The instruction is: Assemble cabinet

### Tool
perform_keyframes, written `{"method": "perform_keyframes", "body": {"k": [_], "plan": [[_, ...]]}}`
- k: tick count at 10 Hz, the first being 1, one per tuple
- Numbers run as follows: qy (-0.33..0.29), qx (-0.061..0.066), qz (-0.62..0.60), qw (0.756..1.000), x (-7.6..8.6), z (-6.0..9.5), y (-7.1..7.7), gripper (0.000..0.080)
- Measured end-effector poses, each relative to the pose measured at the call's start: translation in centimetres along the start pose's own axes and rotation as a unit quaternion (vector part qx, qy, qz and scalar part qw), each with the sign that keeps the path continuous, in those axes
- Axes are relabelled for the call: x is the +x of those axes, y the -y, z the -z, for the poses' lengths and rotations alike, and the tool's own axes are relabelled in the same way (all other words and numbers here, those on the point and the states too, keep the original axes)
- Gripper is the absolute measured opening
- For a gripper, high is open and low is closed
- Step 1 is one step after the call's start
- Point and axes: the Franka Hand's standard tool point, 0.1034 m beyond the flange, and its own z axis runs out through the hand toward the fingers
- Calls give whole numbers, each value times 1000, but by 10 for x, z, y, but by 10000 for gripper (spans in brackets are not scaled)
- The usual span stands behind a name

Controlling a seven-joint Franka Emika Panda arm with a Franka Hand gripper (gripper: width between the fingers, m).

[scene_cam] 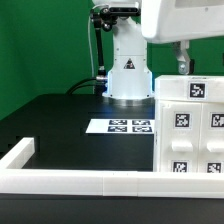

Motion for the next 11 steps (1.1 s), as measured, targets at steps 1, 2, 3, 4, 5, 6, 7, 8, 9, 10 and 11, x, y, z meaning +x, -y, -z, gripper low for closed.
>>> {"method": "perform_keyframes", "body": {"k": [1, 2, 3, 4, 5, 6, 7, 8, 9, 10, 11], "plan": [[1, 0, 25, 1000, -1, -1, -1, 649], [1, 0, 50, 999, -1, -1, -2, 649], [1, -1, 82, 997, -2, -1, -3, 649], [3, -2, 98, 995, -2, -1, -3, 649], [14, -16, 168, 986, -2, -2, -3, 649], [22, -24, 227, 973, -1, -4, 0, 649], [27, -30, 273, 961, 1, -6, 2, 649], [32, -30, 321, 946, 1, -10, 2, 649], [36, -28, 344, 938, -1, -12, 1, 649], [37, -27, 342, 938, -1, -15, 1, 649], [37, -27, 340, 939, -1, -17, 1, 649]]}}
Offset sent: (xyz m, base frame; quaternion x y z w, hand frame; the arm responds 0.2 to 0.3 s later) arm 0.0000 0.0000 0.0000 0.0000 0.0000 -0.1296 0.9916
